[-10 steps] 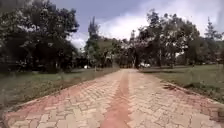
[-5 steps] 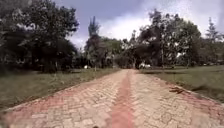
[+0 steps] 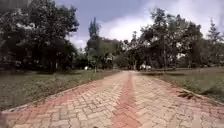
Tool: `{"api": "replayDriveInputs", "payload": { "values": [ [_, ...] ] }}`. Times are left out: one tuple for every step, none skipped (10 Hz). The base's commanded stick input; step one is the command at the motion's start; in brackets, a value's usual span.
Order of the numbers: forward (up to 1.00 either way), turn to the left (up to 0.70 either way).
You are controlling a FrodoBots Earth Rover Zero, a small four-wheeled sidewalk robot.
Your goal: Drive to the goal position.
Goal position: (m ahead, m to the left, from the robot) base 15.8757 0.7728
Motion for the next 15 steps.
{"api": "replayDriveInputs", "payload": {
  "values": [
    [0.7, -0.35],
    [0.7, -0.35],
    [0.7, -0.35],
    [0.7, -0.35],
    [0.7, -0.35],
    [0.7, -0.35],
    [0.7, -0.35],
    [0.7, -0.35],
    [0.7, -0.35],
    [0.7, -0.35],
    [0.7, -0.22],
    [0.7, -0.05],
    [0.7, 0.0],
    [0.7, 0.0],
    [0.7, 0.0]
  ]
}}
